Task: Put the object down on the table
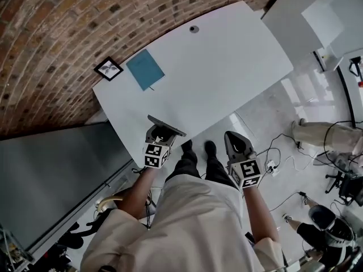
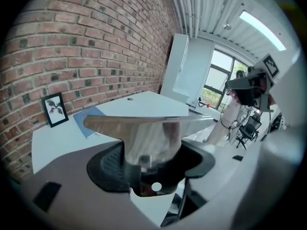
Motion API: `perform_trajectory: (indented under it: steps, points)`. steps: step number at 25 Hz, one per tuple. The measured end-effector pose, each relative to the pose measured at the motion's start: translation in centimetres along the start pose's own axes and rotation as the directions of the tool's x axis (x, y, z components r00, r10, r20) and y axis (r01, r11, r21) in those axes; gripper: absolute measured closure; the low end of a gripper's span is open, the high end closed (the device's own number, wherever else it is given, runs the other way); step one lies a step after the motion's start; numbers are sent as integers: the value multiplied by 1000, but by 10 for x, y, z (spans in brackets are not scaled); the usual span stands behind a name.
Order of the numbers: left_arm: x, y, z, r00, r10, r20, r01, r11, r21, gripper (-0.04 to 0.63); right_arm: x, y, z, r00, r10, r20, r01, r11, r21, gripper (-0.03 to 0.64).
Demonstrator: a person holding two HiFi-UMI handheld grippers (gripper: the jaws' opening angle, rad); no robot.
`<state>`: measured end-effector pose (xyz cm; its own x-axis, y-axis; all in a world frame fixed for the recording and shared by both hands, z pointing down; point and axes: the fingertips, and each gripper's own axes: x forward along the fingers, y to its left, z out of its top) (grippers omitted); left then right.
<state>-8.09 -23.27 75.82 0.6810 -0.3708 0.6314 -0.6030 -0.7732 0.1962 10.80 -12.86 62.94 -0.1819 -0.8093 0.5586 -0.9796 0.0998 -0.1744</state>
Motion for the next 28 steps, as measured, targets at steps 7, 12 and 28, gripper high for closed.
perform_trajectory:
  steps: [7, 12, 28]
  points:
    - [47, 12, -26, 997, -18, -79, 21, 999, 42, 313, 16, 0, -18, 999, -34, -16, 35, 999, 36, 614]
    - [79, 26, -50, 990, 6, -141, 6, 996, 85, 313, 29, 1, -29, 998, -45, -39, 48, 997, 63, 614]
    - [146, 52, -87, 957, 80, -280, -25, 981, 193, 313, 42, -14, -46, 993, -74, -92, 87, 985, 147, 614]
